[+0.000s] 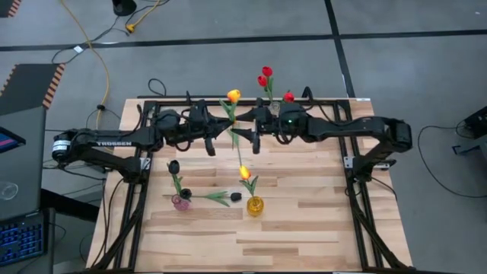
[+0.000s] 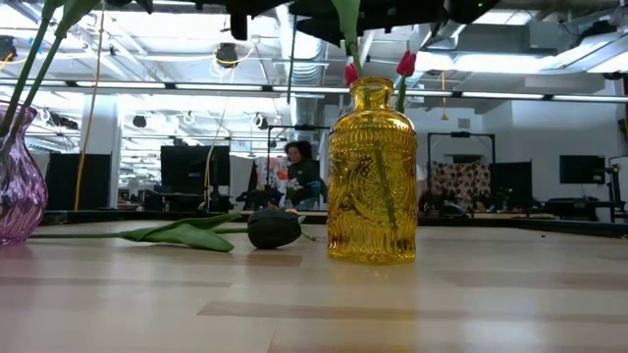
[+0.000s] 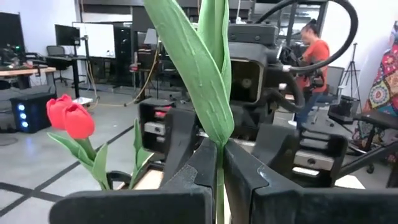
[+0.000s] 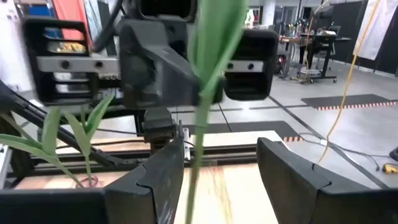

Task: Sort flowers into vase by color
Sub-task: Put the left yellow flower into the yellow vase

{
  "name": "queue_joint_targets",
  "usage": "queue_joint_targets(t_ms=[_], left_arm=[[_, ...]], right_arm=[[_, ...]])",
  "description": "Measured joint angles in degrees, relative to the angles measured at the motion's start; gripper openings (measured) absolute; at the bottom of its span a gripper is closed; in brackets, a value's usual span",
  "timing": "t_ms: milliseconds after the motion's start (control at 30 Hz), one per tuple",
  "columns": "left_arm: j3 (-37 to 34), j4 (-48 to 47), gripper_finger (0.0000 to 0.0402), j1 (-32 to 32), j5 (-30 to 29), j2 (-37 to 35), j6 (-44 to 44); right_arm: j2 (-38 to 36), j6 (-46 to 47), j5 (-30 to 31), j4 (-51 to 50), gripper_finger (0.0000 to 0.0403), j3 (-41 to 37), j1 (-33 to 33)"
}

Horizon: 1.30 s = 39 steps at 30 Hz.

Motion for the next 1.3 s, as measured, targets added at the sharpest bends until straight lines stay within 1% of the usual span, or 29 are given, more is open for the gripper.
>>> queue_joint_targets(t_ms=[133,267,400,667,800,900,1033,1167,1300], left_arm=[[0.00,-0.10,0.0002,-0.50,0.01,0.00,0.38],[0.00,-0.12,0.0002,-0.47,0.00,0.00,0.38],[0.01,-0.11,0.0002,-0.47,-0.07,0.00,0.38],[0.00,-0.16,0.0002,-0.43,-0.38,0.00,0.40],[-0.01,-0.14,0.0007,-0.43,-0.45,0.00,0.40],[-0.01,-0.15,0.0031,-0.45,-0.44,0.00,0.38],[0.01,-0.21,0.0081,-0.47,-0.34,0.00,0.32],[0.00,-0.36,0.0128,-0.47,-0.36,-0.57,1.38],[0.00,-0.99,0.0158,-0.34,-0.37,-2.24,1.82]], right_arm=[[0.83,0.00,0.00,-0.64,0.0219,1.21,0.10],[0.63,-0.02,0.02,-0.45,0.0195,1.38,0.10],[0.57,-0.02,0.02,-0.50,0.0156,1.38,0.10],[0.57,-0.16,-0.05,-0.53,0.0061,1.38,0.13],[0.55,-0.17,-0.05,-0.53,0.0029,1.38,0.17],[0.55,-0.15,-0.02,-0.38,0.0028,1.38,0.26],[-0.91,0.05,0.26,-0.80,0.0034,1.36,0.21],[-4.60,0.48,0.41,-5.18,0.0032,1.36,0.21],[-10.02,0.48,0.39,-12.88,0.0027,1.34,0.61]])
